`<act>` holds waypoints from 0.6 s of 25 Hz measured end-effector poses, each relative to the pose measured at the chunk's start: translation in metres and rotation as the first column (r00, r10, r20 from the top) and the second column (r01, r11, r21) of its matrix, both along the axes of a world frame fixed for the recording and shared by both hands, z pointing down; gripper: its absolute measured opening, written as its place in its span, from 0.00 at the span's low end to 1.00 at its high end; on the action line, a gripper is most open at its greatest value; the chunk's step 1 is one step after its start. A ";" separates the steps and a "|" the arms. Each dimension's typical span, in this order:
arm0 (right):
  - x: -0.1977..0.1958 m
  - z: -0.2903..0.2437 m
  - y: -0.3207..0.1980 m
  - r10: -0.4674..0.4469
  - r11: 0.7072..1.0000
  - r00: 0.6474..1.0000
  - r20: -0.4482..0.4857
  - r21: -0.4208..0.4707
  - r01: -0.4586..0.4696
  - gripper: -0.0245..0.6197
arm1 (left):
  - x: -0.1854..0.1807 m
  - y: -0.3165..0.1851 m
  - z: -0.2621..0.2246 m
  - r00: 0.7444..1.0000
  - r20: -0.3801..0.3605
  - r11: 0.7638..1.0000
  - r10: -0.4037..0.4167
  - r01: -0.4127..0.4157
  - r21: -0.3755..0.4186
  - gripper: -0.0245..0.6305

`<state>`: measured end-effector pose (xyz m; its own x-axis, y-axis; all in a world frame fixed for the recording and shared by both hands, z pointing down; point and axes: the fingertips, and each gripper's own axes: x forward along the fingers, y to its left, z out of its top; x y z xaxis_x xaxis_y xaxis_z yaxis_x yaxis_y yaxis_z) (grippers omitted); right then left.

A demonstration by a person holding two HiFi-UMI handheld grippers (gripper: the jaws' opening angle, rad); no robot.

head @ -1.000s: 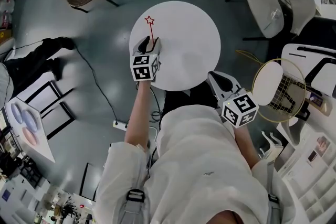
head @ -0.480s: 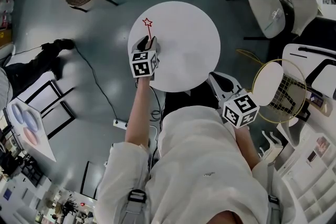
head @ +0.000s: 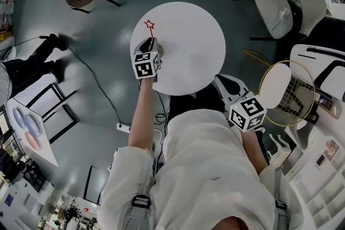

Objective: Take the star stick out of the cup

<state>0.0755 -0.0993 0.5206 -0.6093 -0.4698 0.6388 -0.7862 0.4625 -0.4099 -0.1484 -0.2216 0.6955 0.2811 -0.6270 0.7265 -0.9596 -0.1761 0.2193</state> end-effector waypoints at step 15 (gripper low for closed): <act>0.006 0.003 -0.001 0.005 1.000 1.000 0.001 -0.005 -0.005 0.05 | 0.005 0.002 0.004 1.000 0.003 1.000 -0.003 0.003 -0.012 0.08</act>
